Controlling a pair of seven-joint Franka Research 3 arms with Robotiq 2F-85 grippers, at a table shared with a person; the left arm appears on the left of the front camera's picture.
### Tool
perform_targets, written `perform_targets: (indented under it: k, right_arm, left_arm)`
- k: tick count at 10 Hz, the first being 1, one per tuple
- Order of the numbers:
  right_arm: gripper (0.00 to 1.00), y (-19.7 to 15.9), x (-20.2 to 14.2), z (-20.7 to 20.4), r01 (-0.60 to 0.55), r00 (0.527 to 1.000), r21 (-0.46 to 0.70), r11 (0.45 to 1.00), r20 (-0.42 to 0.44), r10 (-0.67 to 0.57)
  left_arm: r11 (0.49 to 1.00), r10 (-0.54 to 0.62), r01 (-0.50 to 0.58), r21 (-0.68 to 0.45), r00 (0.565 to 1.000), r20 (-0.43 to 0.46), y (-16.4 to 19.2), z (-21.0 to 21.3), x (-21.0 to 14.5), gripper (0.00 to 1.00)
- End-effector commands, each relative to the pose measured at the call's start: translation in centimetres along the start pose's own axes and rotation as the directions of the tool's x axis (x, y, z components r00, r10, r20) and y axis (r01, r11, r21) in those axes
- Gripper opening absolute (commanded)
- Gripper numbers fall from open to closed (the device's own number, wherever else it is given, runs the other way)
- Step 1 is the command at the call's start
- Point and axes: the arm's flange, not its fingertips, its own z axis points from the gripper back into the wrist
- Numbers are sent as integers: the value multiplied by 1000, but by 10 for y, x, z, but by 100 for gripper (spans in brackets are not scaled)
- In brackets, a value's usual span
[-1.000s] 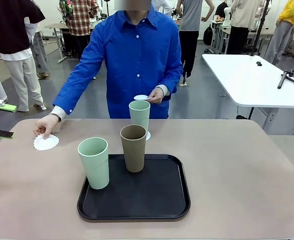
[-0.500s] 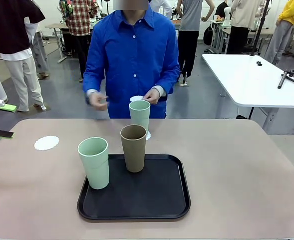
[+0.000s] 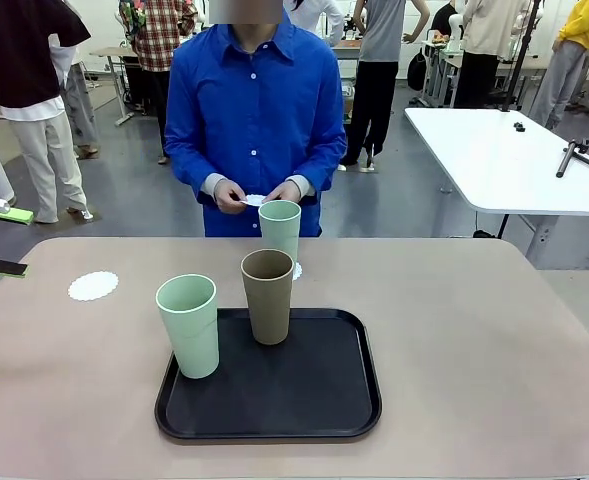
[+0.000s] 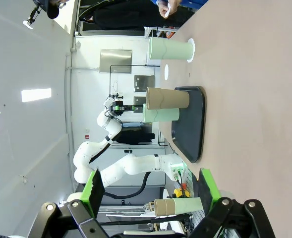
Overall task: Place coasters on the table and set cups on them.
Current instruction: Take one Reusable plastic cup from the Flat Tray and place it on a coaster set by the human.
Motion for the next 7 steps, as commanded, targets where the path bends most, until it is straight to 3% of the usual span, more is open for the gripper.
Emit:
perform_targets:
  k: [1,7]
  right_arm:
    - [100,2,1,2,6,1000,-4,1000,1,-6]
    - [100,2,1,2,6,1000,-4,1000,1,-6]
  left_arm:
    - [1000,-8,8,-15,1000,7,0,1,0,100]
    - [1000,-8,8,-15,1000,7,0,1,0,100]
